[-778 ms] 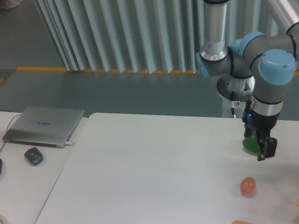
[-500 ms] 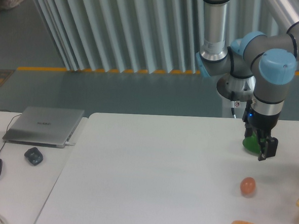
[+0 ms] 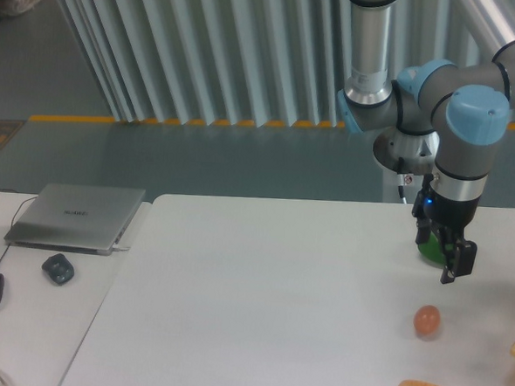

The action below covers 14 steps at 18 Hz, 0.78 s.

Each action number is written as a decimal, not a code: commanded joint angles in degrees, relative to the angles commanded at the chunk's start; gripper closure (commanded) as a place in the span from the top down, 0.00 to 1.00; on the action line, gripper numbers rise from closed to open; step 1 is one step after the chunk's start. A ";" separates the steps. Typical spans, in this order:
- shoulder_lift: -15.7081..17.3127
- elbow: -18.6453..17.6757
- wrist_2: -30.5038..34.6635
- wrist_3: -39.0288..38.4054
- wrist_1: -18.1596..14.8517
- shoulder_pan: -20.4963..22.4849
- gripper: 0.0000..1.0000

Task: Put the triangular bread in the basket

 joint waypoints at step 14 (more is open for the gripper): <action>-2.63 2.98 -2.55 -11.07 11.59 -0.44 1.00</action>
